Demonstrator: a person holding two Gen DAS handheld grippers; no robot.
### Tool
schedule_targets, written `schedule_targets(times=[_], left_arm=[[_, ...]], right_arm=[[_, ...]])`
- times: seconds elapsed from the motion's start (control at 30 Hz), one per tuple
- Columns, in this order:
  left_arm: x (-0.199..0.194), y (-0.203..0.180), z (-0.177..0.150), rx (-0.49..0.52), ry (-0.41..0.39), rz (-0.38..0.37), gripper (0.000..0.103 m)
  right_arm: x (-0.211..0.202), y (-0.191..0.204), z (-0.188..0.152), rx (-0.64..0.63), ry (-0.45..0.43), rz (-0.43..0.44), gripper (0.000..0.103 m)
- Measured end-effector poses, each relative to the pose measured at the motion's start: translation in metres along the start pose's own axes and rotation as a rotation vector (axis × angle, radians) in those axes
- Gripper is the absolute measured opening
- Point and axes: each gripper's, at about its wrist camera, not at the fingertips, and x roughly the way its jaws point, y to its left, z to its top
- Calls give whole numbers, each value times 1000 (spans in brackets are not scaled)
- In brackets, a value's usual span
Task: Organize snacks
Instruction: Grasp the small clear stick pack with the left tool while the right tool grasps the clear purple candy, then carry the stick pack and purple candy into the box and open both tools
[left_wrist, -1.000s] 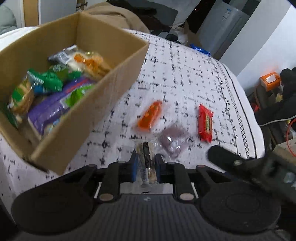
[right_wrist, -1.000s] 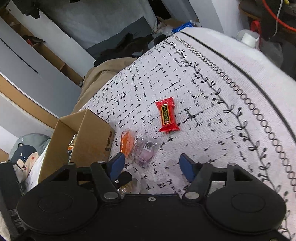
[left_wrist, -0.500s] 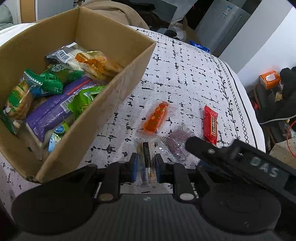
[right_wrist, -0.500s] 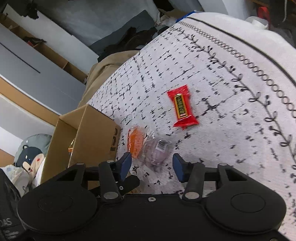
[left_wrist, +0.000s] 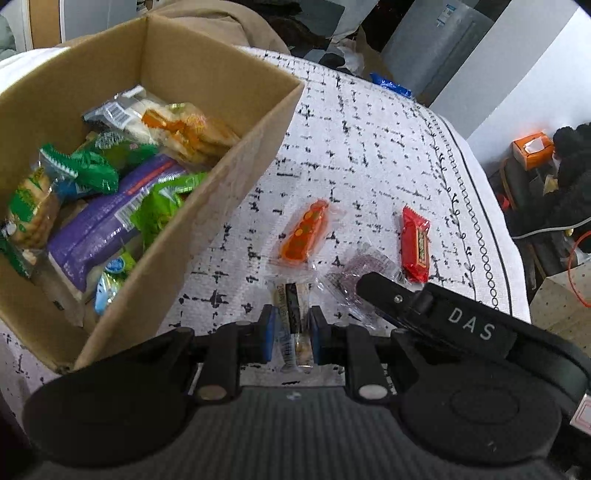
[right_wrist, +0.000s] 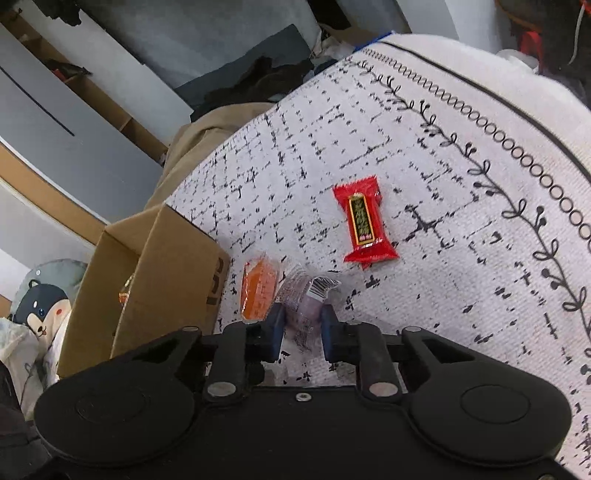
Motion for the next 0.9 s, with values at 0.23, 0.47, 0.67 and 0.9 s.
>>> schedule_targets(times=[0.23, 0.47, 0.67, 0.9], left_arm=[[-18, -4, 6, 10, -35, -6, 19], [-41, -8, 17, 23, -85, -16, 19], [-64, -7, 26, 36, -122, -22, 19], [-86, 0, 39, 36, -163, -23, 19]], right_arm=[[-21, 8, 4, -19, -50, 31, 20], [-45, 18, 9, -38, -112, 70, 17], [-58, 31, 10, -80, -146, 99, 15], [-73, 49, 13, -112, -191, 140, 14]])
